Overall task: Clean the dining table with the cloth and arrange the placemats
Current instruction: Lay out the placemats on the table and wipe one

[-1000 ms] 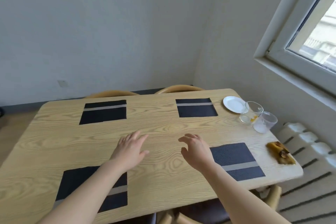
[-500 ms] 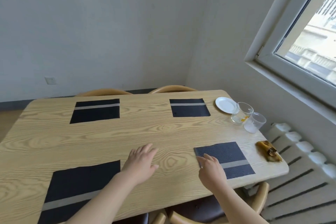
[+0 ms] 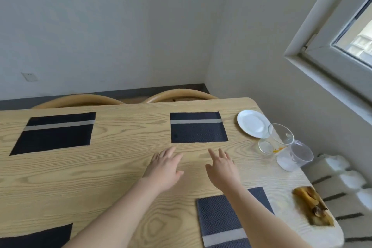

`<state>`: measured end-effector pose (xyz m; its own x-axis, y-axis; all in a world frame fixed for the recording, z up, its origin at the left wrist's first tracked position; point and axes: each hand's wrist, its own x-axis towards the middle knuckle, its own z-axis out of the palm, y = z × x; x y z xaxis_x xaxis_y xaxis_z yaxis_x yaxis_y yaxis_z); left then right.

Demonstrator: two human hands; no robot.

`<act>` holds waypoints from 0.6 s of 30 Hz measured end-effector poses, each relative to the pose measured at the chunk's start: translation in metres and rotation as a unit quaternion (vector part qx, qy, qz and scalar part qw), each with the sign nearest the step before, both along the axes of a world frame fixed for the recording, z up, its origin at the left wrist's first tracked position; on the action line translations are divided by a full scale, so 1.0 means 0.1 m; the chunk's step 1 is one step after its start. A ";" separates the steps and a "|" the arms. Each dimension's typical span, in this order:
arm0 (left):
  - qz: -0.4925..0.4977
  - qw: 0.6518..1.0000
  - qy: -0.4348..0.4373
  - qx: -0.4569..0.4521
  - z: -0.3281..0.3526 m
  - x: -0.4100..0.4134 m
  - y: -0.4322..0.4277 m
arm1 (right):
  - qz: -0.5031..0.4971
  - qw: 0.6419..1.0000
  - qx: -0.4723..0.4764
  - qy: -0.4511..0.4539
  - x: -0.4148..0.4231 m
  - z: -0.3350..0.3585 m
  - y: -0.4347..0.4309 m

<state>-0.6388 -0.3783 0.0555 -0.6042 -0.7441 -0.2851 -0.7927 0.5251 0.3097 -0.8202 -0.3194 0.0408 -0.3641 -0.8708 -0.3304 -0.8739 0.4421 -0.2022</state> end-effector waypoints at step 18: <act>0.035 0.996 -0.075 0.030 -0.69 -0.81 -1.02 | 0.025 0.999 0.035 -0.007 -1.06 -0.59 -1.20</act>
